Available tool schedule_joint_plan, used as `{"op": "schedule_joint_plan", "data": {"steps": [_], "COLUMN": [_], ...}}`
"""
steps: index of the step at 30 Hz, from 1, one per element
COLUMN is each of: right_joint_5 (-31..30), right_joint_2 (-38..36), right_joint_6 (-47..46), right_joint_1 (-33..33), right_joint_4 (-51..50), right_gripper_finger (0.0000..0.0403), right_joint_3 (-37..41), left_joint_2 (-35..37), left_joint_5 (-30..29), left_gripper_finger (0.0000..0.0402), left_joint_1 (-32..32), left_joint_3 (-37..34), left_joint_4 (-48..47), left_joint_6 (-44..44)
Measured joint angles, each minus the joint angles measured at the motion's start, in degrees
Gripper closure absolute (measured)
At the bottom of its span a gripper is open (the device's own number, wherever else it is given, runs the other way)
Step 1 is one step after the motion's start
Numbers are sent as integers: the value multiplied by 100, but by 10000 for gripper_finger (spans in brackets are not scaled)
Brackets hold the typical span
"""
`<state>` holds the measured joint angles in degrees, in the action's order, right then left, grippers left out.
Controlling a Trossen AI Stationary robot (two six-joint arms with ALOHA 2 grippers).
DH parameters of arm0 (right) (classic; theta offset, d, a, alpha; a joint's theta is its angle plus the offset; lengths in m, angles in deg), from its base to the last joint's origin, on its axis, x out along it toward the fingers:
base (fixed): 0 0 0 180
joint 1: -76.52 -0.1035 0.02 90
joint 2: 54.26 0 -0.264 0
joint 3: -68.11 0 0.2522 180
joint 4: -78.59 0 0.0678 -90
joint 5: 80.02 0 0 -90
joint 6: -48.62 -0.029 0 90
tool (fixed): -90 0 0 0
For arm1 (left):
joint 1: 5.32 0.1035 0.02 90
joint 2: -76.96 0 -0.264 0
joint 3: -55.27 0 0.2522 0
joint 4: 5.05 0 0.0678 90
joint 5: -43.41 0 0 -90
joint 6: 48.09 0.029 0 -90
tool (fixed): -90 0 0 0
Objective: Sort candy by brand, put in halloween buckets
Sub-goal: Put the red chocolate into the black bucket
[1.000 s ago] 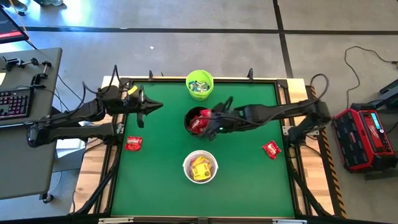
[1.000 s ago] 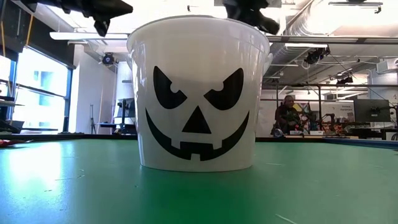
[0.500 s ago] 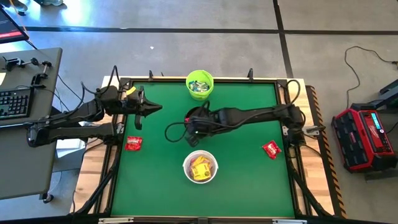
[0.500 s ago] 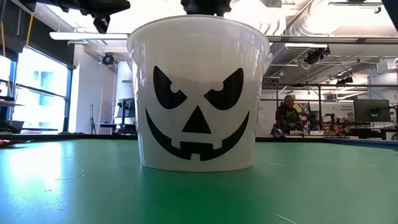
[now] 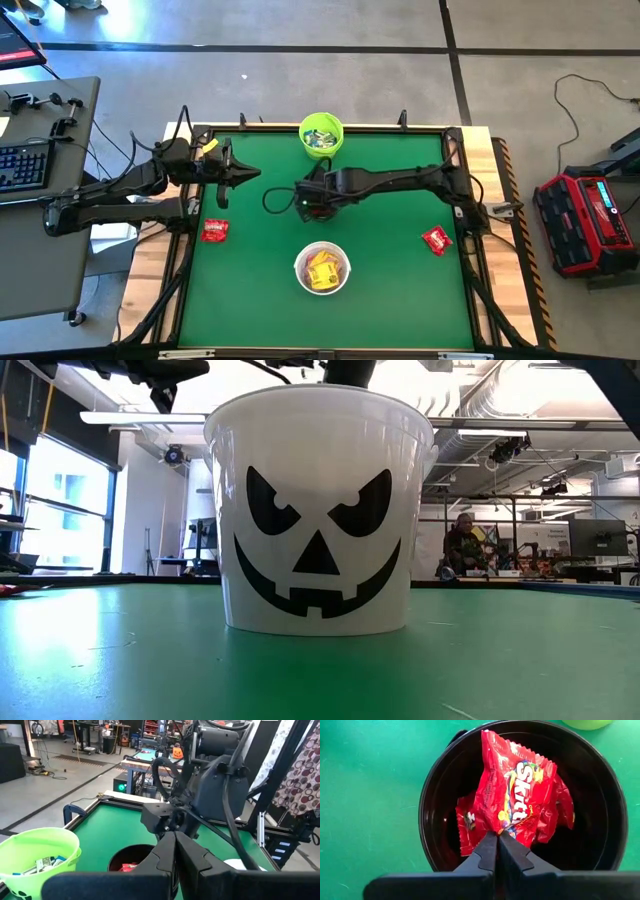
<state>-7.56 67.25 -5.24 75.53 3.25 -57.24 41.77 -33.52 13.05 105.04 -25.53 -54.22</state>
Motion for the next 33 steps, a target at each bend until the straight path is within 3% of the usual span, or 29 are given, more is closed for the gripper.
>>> {"op": "schedule_joint_plan", "data": {"steps": [7, 17, 21, 25, 30, 33], "right_joint_5": [157, 293, 572, 473, 407, 458], "right_joint_2": [3, 3, 10, 11, 9, -20], "right_joint_6": [142, 247, 273, 468, 951, 1365], "right_joint_1": [37, 37, 37, 37, 37, 37], "right_joint_4": [-28, -44, -116, -224, -417, -454], "right_gripper_finger": [387, 274, 254, 285, 381, 391], "right_joint_3": [0, 0, -125, -317, -459, -505], "left_joint_2": [1, 1, 1, -3, -12, -12], "left_joint_5": [3, 8, 5, -49, -78, -79], "left_gripper_finger": [399, 399, 399, 399, 399, 399], "left_joint_1": [0, 0, 0, 0, 0, 0], "left_joint_3": [0, 0, 0, 2, 2, 2], "left_joint_4": [0, -2, -77, -301, -537, -590], "left_joint_6": [-19, 31, 26, 28, -68, -113]}}
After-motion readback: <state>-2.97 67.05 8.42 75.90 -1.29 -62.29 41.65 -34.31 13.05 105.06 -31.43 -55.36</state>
